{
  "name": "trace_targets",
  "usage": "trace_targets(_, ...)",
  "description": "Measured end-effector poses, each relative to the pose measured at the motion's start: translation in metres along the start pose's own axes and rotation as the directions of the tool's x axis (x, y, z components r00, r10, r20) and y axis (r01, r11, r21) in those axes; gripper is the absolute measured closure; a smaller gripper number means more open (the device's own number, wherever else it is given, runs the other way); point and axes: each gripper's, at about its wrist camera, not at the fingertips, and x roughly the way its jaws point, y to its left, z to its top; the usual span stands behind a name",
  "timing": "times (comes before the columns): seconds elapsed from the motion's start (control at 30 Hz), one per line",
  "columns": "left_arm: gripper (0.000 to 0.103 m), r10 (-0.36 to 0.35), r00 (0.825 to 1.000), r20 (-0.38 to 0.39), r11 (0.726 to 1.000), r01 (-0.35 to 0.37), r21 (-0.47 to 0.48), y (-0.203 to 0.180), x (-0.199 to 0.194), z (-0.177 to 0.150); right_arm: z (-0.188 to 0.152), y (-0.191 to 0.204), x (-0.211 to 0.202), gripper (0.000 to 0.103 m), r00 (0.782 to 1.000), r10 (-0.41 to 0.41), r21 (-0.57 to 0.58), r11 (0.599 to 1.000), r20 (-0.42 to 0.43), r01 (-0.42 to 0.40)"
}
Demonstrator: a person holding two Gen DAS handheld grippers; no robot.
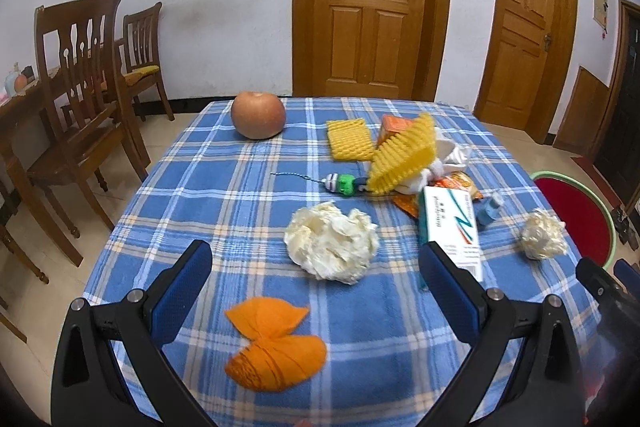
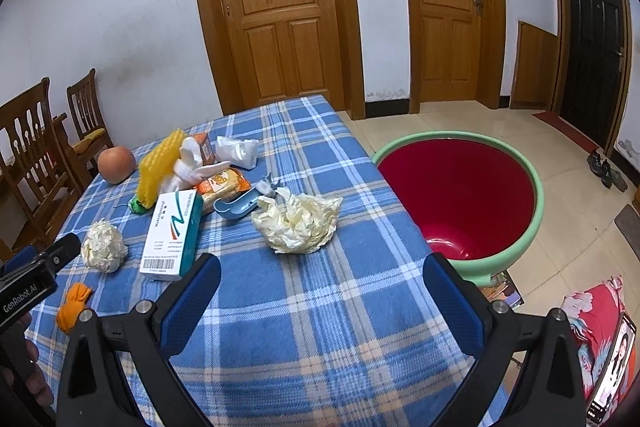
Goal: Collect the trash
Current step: 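Close the left gripper on the crumpled white tissue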
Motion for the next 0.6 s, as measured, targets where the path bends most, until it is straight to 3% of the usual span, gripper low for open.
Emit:
trace_targets(0.3,0.007,-0.029,0.997,-0.067,0.999,0.030,0.010,0.010,0.037,0.008,0.015,0.005,0.032,0.000,0.997,-0.019,-0.008,1.000,-0.070,0.019)
trace_targets(0.4,0.017,-0.052,0.994,-0.097,0.999,0.052,-0.004,0.013,0.047,0.007,0.018,0.010,0.043,0.000,0.996,-0.030,-0.017,0.999,-0.089,0.029)
trace_targets(0.6,0.039,-0.212,0.964,-0.160,0.977,0.208,-0.041,0.014,0.064,0.008,0.022,0.020,0.065,0.000,0.987,-0.043,-0.014,0.999,-0.152,0.042)
